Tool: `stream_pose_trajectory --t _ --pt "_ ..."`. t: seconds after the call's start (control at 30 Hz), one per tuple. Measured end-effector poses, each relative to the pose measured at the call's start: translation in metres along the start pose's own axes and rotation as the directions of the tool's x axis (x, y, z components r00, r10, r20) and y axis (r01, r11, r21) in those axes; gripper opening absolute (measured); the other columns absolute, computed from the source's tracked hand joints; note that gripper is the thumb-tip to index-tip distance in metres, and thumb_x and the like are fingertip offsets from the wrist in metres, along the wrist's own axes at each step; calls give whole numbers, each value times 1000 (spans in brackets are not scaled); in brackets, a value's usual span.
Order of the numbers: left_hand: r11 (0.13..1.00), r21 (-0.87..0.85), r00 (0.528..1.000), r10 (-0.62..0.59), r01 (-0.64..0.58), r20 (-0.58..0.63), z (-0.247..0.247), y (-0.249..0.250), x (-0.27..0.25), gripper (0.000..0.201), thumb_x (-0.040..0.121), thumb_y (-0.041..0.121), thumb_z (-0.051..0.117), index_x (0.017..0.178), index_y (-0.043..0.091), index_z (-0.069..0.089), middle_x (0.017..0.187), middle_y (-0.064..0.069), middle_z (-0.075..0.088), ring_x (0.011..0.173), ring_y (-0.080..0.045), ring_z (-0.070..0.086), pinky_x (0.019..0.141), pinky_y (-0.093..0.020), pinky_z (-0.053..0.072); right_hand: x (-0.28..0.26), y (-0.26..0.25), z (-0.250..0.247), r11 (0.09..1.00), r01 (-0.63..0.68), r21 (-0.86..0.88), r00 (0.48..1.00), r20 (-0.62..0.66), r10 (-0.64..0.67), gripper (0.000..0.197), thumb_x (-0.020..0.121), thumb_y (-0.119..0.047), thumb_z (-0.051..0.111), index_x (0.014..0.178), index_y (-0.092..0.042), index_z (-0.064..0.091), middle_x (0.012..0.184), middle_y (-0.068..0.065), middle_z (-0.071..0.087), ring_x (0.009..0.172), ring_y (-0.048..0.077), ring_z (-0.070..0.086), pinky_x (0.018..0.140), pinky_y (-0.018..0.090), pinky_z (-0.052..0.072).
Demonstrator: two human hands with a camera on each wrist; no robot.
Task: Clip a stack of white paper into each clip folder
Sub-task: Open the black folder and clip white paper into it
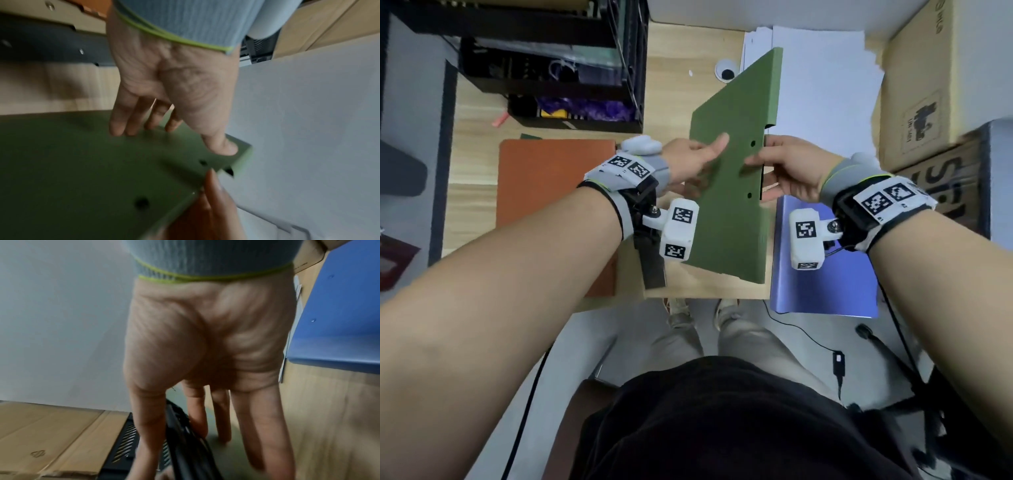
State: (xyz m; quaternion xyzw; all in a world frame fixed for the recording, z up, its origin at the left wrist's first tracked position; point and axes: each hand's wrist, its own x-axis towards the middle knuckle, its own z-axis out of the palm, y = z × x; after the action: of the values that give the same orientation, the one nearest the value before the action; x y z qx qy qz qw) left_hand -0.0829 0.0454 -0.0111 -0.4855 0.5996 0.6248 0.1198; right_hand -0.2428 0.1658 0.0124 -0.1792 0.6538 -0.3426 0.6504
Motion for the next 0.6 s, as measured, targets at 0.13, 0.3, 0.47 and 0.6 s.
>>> stream_pose_trajectory --t 0.13,0.3,0.47,0.6 --pt "996 -88 1000 21 -20 18 14 32 -11 106 58 96 44 124 15 62 111 -2 69 98 -27 68 83 -45 58 -4 -2 6 1000 13 29 999 45 -14 14 97 -33 57 100 -20 62 121 -3 65 116 32 63 93 50 55" --pt "996 -64 973 42 -58 -225 5 11 7 21 81 32 72 83 12 64 91 -11 71 88 -36 72 75 -54 59 4 3 10 999 21 40 1000 -21 -20 14 96 -31 56 103 -22 64 119 -1 70 103 21 66 94 41 52" --pt "997 10 977 -79 83 -198 -27 -34 52 68 57 52 77 106 7 62 105 -14 71 92 -37 70 80 -56 57 19 25 -2 999 -42 -22 958 -286 34 13 93 -23 60 106 -19 61 108 3 65 91 19 61 80 33 50" --pt "982 169 981 -57 89 -187 -34 -30 19 41 87 42 67 106 7 61 100 -7 71 82 -26 70 72 -35 58 25 46 -20 963 -174 -206 885 -462 61 25 91 -18 61 115 -14 64 108 5 58 98 21 51 91 37 47"
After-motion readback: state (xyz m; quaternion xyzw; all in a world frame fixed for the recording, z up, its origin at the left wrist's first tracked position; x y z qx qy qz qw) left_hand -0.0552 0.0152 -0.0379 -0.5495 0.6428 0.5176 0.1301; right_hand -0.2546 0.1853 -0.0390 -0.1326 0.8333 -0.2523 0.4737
